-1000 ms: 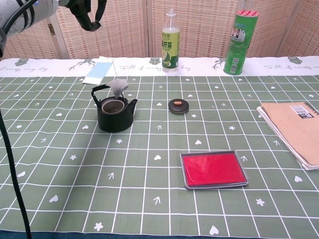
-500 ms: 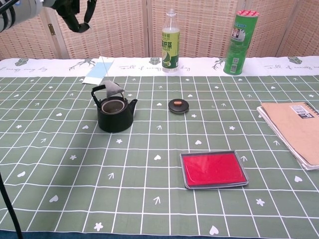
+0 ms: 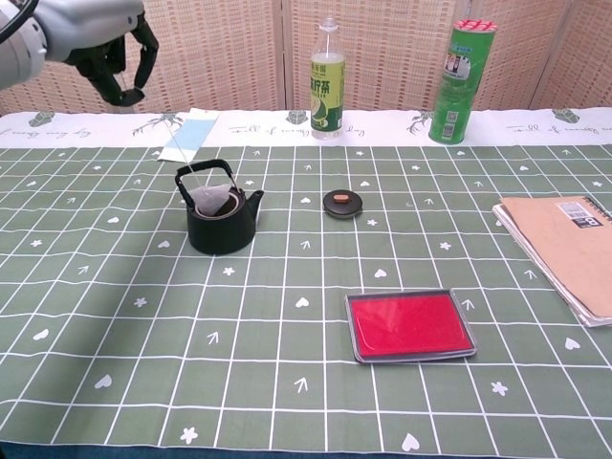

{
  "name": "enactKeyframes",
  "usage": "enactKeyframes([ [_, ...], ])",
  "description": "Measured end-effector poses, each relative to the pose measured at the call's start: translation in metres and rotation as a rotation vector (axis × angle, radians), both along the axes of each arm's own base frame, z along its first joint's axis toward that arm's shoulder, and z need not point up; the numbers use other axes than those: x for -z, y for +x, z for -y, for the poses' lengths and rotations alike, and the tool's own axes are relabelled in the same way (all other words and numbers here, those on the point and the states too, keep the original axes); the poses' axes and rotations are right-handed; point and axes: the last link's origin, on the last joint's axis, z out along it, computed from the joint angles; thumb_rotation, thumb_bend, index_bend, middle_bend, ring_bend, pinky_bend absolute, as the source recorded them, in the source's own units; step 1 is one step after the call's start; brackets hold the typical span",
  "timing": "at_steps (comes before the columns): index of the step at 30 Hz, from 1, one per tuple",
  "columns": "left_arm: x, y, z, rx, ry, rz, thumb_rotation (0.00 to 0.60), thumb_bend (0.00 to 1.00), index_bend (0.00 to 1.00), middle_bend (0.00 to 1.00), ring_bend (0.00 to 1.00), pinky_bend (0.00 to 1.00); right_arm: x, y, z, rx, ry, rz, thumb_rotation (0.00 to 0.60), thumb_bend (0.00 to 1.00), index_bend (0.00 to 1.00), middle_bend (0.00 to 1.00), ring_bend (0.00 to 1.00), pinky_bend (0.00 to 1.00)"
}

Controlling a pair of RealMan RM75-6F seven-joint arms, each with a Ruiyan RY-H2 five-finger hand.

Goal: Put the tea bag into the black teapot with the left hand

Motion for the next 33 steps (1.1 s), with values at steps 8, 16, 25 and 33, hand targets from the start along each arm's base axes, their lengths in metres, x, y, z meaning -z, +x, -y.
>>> enactKeyframes([
  [8,0.011,-0.022,0.028,-0.034,-0.048,0.073,0.600,0.59,0.69,1.00,1.00,1.00,0.002,0.001,-0.001,-0.006,0.005,-0.003,0.600,0.51,0.00,0.00,0.00,0.00],
  [16,0.028,-0.051,0.056,-0.098,-0.084,0.271,0.600,0.59,0.69,1.00,1.00,1.00,0.006,0.005,-0.003,-0.024,0.025,-0.011,0.600,0.51,0.00,0.00,0.00,0.00],
  [25,0.070,-0.099,0.087,-0.238,-0.157,0.528,0.600,0.59,0.67,1.00,1.00,1.00,0.007,0.007,-0.006,-0.038,0.025,-0.012,0.600,0.51,0.00,0.00,0.00,0.00],
  [33,0.110,-0.118,0.100,-0.307,-0.248,0.607,0.600,0.59,0.67,1.00,1.00,1.00,0.004,0.006,-0.008,-0.041,0.011,-0.010,0.600,0.51,0.00,0.00,0.00,0.00],
])
